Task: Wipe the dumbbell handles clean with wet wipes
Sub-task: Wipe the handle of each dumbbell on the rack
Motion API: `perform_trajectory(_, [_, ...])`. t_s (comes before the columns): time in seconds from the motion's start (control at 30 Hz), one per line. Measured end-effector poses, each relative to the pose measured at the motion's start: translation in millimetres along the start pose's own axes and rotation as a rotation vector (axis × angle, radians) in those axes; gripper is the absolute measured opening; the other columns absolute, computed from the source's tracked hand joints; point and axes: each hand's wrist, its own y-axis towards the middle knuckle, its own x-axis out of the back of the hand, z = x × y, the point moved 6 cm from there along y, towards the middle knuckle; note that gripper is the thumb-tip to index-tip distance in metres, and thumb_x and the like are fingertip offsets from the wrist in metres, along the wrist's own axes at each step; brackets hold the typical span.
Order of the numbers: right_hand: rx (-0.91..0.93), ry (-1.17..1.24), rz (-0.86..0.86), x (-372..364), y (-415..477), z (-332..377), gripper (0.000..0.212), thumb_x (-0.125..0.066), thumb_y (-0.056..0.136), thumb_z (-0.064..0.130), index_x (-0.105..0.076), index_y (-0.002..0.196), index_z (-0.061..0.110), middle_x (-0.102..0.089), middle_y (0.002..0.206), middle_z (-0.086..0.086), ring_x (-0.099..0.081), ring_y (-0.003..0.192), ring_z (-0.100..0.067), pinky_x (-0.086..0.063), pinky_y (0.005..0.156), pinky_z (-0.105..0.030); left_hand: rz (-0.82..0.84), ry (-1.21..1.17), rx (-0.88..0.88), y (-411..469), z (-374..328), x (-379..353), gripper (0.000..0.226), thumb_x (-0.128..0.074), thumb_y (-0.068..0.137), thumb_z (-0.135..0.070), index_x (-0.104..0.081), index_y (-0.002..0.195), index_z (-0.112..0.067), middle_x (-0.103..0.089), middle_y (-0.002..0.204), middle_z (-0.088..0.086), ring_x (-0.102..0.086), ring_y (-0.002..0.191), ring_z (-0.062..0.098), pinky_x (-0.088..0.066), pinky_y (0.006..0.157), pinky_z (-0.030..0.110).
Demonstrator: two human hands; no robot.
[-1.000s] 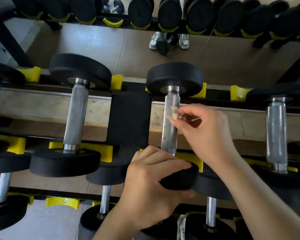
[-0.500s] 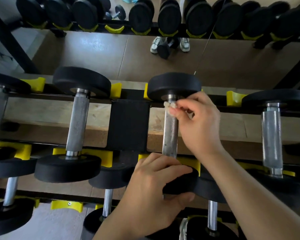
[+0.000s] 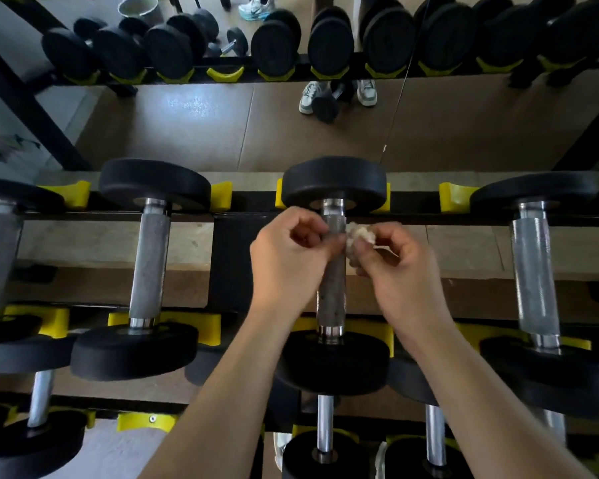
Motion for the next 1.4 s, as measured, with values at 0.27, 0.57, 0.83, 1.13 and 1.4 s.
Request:
perform_trajectory(0.27, [0.369,-0.344,0.091,-6,-24,12,0.018,-0.065,0.084,0.007,-0.071,0.099,0.017,-0.067,0.092,0.009,-0.061,0.087,0.0,-0.048,0.078,-0.01,0.02,-0.022,0.125,-11,7,0,0.005,-0.062,0.092,-0.024,-0.062,0.087,-0.026,-0.064,0.074,-0.007,-0.06,0.065,0.0,-0.046,0.058,0.015])
perform_trajectory(0.57, [0.556,-0.511,0.084,-16,-20,30,0.015,-0.068,0.081,0.003,-0.072,0.092,0.012,-0.066,0.088,0.002,-0.058,0.079,-0.001,-0.048,0.075,-0.011,0.187,-0.021,0.084,-56,6,15,0.044,-0.066,0.086,-0.008,-0.06,0.11,-0.044,-0.067,0.101,-0.018,-0.062,0.096,-0.006,-0.049,0.082,0.01])
perform_trajectory(0.83, [0.726,-0.582,-0.179,-30,13,51,0.012,-0.064,0.086,0.011,-0.073,0.092,0.006,-0.065,0.084,-0.005,-0.062,0.07,-0.013,-0.05,0.061,-0.019,0.056,-0.021,-0.024,-37,-2,15,0.046,-0.061,0.092,-0.015,-0.052,0.129,-0.041,-0.064,0.104,-0.017,-0.059,0.097,-0.008,-0.047,0.079,0.006])
perform_trajectory(1.13, [0.053,0.011,-0.271,-11,19,15,0.017,-0.061,0.089,0.007,-0.069,0.086,0.022,-0.067,0.076,0.011,-0.064,0.075,0.0,-0.048,0.063,-0.01,-0.055,0.284,-0.49,0,-34,0,0.026,-0.066,0.088,-0.025,-0.072,0.113,-0.022,-0.065,0.098,-0.003,-0.059,0.087,0.004,-0.048,0.077,0.014])
perform_trajectory(1.4, [-0.331,0.114,-0.02,-11,4,-25,0.02,-0.057,0.094,0.015,-0.071,0.08,0.011,-0.066,0.068,-0.006,-0.056,0.062,-0.01,-0.046,0.061,-0.025,0.235,0.75,-0.491,-1,-41,-14,0.027,-0.051,0.095,-0.049,-0.063,0.119,-0.043,-0.061,0.093,-0.015,-0.059,0.078,0.009,-0.041,0.056,0.023])
